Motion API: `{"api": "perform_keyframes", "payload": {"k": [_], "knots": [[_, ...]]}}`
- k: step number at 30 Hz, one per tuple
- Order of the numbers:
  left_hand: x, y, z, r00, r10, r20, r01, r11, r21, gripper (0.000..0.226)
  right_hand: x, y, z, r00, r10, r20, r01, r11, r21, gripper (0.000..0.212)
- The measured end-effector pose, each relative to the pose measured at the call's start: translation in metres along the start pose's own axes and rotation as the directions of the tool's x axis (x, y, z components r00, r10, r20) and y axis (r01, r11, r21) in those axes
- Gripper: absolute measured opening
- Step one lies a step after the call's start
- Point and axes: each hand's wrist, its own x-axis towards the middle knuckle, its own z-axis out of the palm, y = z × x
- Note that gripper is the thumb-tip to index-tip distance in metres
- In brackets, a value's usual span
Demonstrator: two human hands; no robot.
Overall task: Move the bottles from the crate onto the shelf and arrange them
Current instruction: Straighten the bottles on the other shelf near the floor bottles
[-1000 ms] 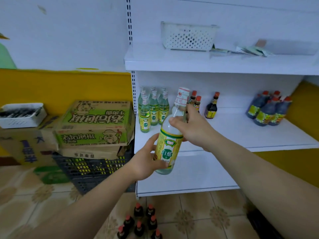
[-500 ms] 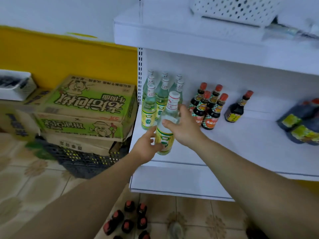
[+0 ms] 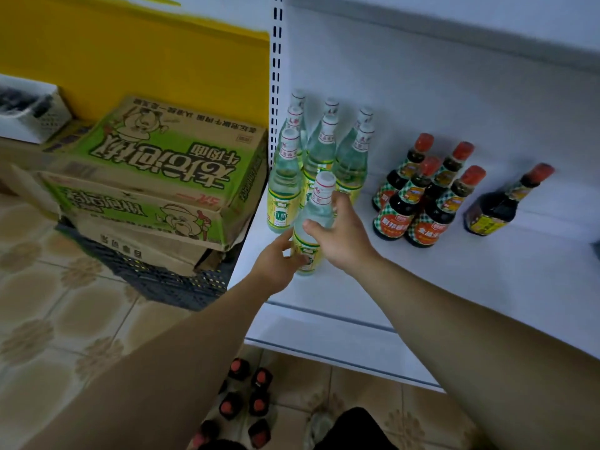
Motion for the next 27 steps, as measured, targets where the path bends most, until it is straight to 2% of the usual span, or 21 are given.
{"api": "perform_keyframes", "payload": {"k": [6,8,12,15,21,27], "knots": [[0.015,-0.003,0.006,0.997,-0.022,-0.071,0.020,0.999,-0.033,0.066,0.019,0.013,0.005,1.000,-0.011,-0.021,0.011,1.000,0.015,0.050],[0.019,-0.001,0.004,0.990,-0.027,-0.137,0.023,0.999,-0.033,0.071,0.027,0.014,0.006,1.000,-0.004,-0.021,0.004,1.000,0.027,0.049],[0.028,0.010,-0.005,0.958,0.098,-0.268,-0.114,0.993,-0.042,0.081,0.043,0.014,0.009,0.998,-0.024,-0.063,0.028,0.998,0.057,0.047],[0.037,0.017,-0.010,0.969,0.135,-0.206,-0.150,0.987,-0.058,0.088,0.058,0.019,0.013,0.994,-0.036,-0.105,0.043,0.997,0.062,0.046],[0.037,0.031,-0.014,0.981,0.118,-0.153,-0.137,0.983,-0.124,0.074,0.077,0.023,0.015,0.991,-0.057,-0.117,0.062,0.997,0.045,0.048],[0.034,0.041,-0.021,0.988,0.088,-0.124,-0.095,0.994,-0.052,0.078,0.089,0.024,0.014,0.990,-0.049,-0.131,0.052,0.998,0.018,0.051]]}}
